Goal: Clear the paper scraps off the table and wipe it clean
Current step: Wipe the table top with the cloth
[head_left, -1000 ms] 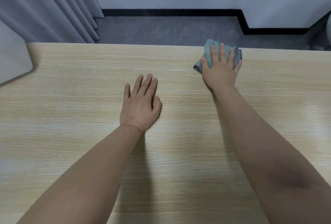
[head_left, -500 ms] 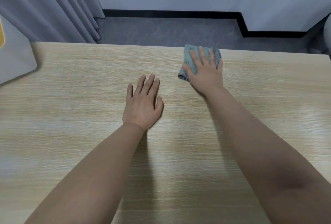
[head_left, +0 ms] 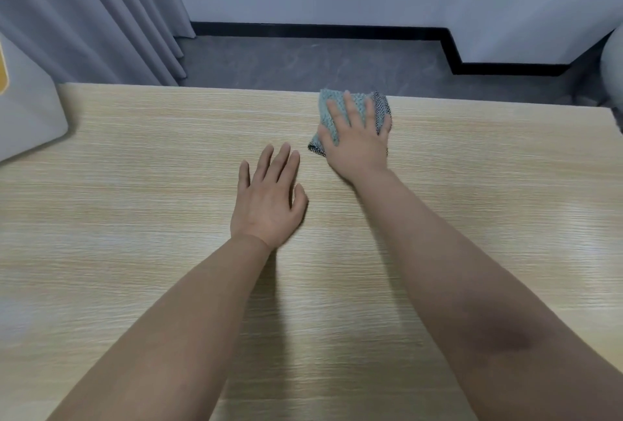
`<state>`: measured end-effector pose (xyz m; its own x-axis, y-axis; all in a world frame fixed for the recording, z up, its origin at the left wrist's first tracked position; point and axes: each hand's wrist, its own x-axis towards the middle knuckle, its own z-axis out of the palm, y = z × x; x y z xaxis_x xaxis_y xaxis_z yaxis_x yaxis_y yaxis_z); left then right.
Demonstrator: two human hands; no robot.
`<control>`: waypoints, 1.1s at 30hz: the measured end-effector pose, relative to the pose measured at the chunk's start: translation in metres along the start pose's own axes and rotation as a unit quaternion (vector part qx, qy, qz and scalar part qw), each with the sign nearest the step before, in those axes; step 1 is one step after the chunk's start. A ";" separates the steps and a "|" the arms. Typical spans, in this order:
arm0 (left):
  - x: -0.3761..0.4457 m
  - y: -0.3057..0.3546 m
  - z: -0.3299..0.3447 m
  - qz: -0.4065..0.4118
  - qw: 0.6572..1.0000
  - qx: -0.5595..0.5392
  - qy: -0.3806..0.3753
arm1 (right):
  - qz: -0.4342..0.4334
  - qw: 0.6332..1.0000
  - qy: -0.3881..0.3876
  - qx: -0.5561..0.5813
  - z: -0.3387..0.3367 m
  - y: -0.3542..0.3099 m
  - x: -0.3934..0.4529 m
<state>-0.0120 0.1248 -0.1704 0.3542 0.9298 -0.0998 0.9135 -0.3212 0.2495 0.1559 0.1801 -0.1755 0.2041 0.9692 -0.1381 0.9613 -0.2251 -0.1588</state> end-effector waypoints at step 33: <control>0.003 -0.008 -0.007 0.005 0.998 -0.052 -0.018 | 0.068 0.997 -0.029 0.029 -0.005 0.025 -0.037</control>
<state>-0.0195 0.1310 -0.1661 0.3714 0.9191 -0.1316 0.8852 -0.3077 0.3489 0.1733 0.1394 -0.1692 0.3197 0.9219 -0.2189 0.9127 -0.3617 -0.1903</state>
